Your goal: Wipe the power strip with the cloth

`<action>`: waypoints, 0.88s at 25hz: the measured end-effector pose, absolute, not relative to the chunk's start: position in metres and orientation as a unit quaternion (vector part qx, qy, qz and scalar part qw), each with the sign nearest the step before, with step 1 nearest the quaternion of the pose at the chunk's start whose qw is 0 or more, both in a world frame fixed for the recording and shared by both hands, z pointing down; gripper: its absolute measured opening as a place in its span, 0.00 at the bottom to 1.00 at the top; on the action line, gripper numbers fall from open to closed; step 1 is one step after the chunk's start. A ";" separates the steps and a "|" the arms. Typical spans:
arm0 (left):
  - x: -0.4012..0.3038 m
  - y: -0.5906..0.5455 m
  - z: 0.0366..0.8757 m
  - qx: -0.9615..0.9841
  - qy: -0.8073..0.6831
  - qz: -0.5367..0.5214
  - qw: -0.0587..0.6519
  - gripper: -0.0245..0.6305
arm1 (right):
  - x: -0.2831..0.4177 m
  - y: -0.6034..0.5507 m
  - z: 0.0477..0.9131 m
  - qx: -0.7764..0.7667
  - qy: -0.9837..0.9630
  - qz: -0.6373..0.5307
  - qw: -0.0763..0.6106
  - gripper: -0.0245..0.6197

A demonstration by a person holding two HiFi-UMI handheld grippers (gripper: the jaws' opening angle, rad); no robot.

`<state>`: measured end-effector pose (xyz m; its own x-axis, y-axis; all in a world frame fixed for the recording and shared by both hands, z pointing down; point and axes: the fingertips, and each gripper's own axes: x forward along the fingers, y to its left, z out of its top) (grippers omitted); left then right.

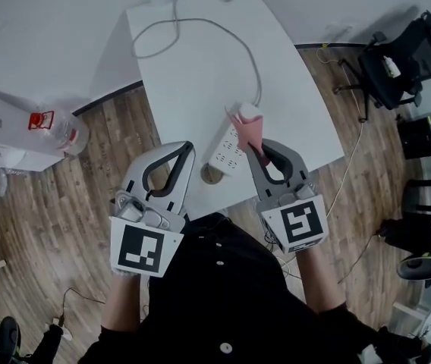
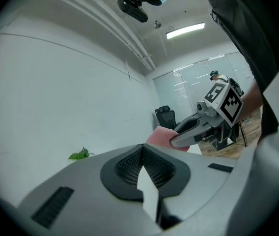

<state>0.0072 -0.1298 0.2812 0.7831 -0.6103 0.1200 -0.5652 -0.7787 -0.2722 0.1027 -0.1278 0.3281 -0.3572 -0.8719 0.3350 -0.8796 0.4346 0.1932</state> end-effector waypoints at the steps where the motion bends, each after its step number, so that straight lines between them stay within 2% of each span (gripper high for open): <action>1: 0.007 -0.130 0.282 -0.938 0.312 -0.102 0.111 0.06 | 0.101 -0.127 0.329 0.530 -0.824 0.008 0.199 0.12; 22: 0.011 -0.126 0.291 -0.940 0.308 -0.106 0.104 0.06 | 0.090 -0.122 0.336 0.516 -0.831 0.007 0.208 0.11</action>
<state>0.0112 -0.1260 0.2912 0.7884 -0.6001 0.1350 -0.5561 -0.7892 -0.2604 0.0898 -0.1220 0.3362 -0.3819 -0.8542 0.3528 -0.8603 0.4681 0.2020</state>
